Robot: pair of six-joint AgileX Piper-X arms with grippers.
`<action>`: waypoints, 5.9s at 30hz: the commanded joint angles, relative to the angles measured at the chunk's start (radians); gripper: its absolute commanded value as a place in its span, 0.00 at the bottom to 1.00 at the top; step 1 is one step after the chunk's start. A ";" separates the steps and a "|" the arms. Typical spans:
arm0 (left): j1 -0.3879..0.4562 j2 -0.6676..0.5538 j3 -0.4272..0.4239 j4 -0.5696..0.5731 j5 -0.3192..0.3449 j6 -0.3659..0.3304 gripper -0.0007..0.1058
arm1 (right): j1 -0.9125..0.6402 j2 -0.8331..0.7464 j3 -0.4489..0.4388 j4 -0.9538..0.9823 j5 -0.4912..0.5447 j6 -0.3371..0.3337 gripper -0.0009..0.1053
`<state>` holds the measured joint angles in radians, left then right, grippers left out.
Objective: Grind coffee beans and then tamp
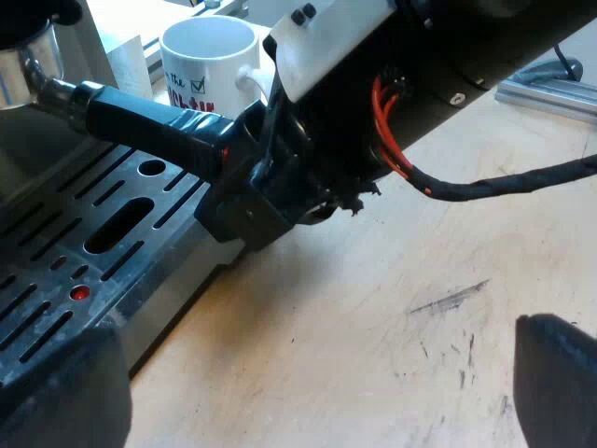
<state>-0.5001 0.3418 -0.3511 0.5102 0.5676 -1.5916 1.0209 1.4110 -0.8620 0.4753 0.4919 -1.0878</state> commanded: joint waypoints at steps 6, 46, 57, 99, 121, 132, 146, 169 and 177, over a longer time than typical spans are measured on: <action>-0.005 0.003 -0.002 -0.017 0.012 -0.003 0.79 | 0.033 -0.024 -0.011 0.040 0.028 0.009 0.01; -0.005 0.003 -0.002 -0.018 0.012 -0.003 0.79 | 0.213 -0.085 -0.011 0.222 0.207 0.142 0.01; -0.005 -0.024 -0.019 0.013 0.012 -0.043 0.79 | 0.291 -0.139 -0.005 0.301 0.197 0.078 0.01; -0.005 -0.257 -0.065 0.231 -0.063 -0.060 0.79 | 0.168 -0.383 0.133 0.177 -0.315 -0.705 0.01; -0.005 -0.257 -0.029 0.226 -0.137 -0.058 0.79 | -0.043 -0.378 0.340 -0.076 -0.552 -0.937 0.01; -0.005 -0.177 -0.013 0.216 -0.203 -0.058 0.79 | -0.044 -0.233 0.345 -0.179 -0.560 -0.958 0.01; -0.005 0.110 -0.013 0.127 -0.214 -0.058 0.79 | -0.044 -0.092 0.345 -0.209 -0.558 -0.958 0.01; -0.005 0.125 -0.013 0.114 -0.160 -0.058 0.79 | -0.111 0.000 0.364 -0.239 -0.540 -0.958 0.01; -0.005 0.125 -0.013 0.114 -0.160 -0.058 0.79 | -0.111 0.011 0.364 -0.183 -0.540 -0.958 0.01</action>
<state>-0.5001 0.4712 -0.3611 0.6404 0.4020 -1.6392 0.9133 1.3938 -0.5068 0.2791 -0.0396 -2.0372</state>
